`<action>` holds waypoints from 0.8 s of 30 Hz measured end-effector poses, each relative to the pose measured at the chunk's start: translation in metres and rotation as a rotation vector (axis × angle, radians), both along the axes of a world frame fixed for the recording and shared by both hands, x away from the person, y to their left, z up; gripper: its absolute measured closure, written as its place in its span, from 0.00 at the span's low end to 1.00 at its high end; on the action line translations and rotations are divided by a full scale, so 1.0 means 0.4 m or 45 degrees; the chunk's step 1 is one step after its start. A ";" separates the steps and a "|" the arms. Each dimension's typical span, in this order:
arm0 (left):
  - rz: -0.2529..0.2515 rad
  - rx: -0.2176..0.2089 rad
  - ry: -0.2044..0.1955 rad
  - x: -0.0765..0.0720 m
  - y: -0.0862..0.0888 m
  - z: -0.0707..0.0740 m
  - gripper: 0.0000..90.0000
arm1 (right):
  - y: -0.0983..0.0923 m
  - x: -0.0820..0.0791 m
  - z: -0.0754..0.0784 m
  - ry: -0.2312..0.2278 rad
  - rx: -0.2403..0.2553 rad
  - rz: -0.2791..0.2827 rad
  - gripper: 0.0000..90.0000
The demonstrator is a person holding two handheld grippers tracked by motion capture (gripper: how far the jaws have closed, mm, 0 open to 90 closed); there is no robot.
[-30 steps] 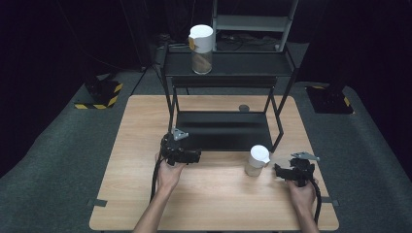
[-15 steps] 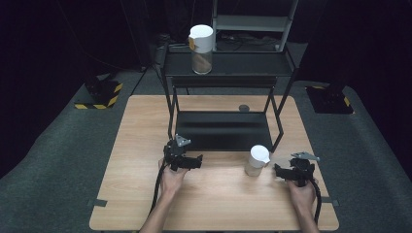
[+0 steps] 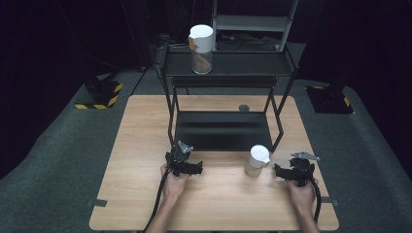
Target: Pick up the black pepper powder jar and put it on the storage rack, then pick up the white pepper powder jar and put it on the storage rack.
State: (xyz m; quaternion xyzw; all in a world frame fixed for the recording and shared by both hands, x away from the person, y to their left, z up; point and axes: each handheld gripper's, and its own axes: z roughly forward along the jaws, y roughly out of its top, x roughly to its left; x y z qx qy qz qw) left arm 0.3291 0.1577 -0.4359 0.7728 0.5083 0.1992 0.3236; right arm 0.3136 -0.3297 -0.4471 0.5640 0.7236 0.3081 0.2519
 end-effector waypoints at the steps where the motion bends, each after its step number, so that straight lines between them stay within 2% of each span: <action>1: 0.004 0.000 0.001 0.000 -0.001 -0.003 0.05 | 0.000 0.000 0.000 0.000 -0.001 0.001 0.05; 5: 0.008 0.016 0.011 0.004 -0.009 -0.019 0.05 | 0.000 0.000 0.000 -0.001 0.000 0.000 0.05; 6: 0.002 0.025 -0.006 -0.001 -0.012 -0.023 0.04 | 0.000 0.000 0.000 -0.001 0.001 0.000 0.05; 8: 0.001 0.024 -0.008 -0.001 -0.010 -0.024 0.04 | 0.000 -0.001 -0.001 -0.002 -0.001 0.001 0.05; 11: 0.003 0.005 -0.042 -0.012 -0.004 -0.038 0.04 | 0.000 -0.001 -0.001 -0.003 -0.001 0.001 0.05; 20: 0.000 0.003 -0.039 -0.010 -0.003 -0.038 0.03 | -0.003 0.004 0.000 0.002 -0.002 0.010 0.03; 24: 0.000 0.003 -0.039 -0.010 -0.003 -0.038 0.03 | -0.007 0.005 0.015 0.041 0.013 0.018 0.05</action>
